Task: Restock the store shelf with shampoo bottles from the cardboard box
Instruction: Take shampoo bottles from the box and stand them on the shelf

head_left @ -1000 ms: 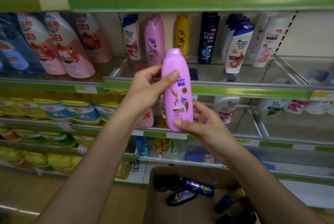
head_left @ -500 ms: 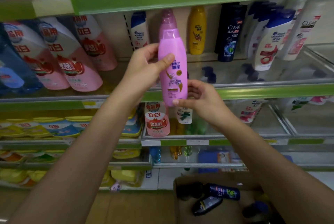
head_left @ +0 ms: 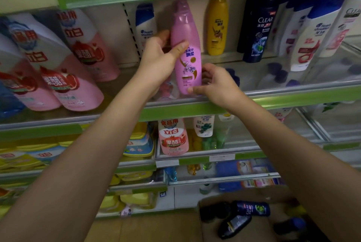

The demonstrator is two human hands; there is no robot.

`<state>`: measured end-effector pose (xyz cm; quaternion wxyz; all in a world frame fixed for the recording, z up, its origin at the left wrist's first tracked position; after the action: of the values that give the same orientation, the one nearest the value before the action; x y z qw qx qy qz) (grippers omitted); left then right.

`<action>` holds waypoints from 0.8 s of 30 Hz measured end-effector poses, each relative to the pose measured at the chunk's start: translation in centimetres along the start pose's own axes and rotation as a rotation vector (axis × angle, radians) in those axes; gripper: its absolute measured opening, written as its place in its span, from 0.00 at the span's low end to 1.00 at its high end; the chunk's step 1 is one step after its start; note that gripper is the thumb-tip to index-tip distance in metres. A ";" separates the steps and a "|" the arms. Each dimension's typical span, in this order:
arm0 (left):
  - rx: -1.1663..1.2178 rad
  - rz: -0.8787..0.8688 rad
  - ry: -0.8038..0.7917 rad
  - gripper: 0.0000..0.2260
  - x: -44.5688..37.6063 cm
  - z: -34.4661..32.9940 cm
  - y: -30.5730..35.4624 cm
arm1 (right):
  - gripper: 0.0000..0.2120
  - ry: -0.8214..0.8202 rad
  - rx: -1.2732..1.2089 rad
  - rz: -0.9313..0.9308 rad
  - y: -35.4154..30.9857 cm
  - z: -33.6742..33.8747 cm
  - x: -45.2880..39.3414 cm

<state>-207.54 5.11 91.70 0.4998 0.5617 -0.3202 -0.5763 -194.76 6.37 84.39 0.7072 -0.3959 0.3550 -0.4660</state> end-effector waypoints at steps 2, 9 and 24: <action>0.002 0.008 -0.013 0.09 -0.4 -0.2 -0.7 | 0.21 -0.008 0.067 -0.014 0.1 -0.1 -0.6; 0.003 -0.015 -0.067 0.15 -1.2 -0.9 -2.1 | 0.22 0.039 0.271 -0.025 0.4 0.2 -1.6; -0.137 0.007 -0.058 0.17 -3.2 -0.9 -2.8 | 0.25 0.069 0.352 -0.024 0.9 0.2 -4.1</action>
<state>-207.66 9.13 89.94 0.5299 0.5080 -0.2962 -0.6110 -195.48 10.51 84.20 0.7472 -0.2538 0.2872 -0.5429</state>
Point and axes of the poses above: each hand's wrist, its own x-axis away from the middle knuckle, its own z-axis out of the back of the hand, y = z × x, the point moved 9 cm from there along -x, towards the middle knuckle, and after that the axes turned 4 degrees about x, right-handed, at the moved point
